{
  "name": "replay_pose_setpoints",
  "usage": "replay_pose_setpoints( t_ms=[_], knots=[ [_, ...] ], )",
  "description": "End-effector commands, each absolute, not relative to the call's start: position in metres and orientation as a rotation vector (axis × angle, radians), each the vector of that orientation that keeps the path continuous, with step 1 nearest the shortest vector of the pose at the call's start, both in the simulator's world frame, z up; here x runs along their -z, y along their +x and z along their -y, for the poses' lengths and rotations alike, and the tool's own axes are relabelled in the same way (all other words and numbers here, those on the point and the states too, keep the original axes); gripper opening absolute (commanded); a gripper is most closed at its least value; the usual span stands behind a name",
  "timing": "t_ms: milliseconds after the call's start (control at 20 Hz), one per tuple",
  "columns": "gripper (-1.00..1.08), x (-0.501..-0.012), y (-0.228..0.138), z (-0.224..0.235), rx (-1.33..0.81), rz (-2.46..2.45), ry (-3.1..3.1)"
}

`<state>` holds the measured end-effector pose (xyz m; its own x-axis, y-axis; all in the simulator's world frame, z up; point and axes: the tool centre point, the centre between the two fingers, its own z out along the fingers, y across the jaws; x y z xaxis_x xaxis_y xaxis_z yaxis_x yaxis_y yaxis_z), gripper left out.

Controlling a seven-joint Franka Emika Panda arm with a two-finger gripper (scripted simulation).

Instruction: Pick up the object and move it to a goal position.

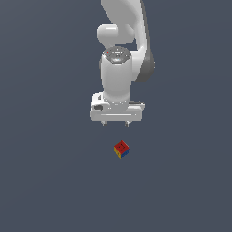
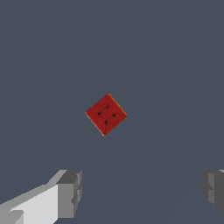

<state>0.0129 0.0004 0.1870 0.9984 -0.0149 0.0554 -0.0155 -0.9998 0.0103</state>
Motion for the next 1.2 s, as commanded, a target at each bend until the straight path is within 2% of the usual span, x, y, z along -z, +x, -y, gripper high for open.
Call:
replay_pose_setpoints(
  t_ms=[0,500,1150],
  knots=[
    [1.0,-0.185,0.014,0.0,-0.084,0.007,3.129],
    [1.0,-0.164,0.027,-0.007,-0.062,-0.23,3.115],
    [1.0,-0.109,0.054,-0.022,-0.014,-0.773,3.034]
  ],
)
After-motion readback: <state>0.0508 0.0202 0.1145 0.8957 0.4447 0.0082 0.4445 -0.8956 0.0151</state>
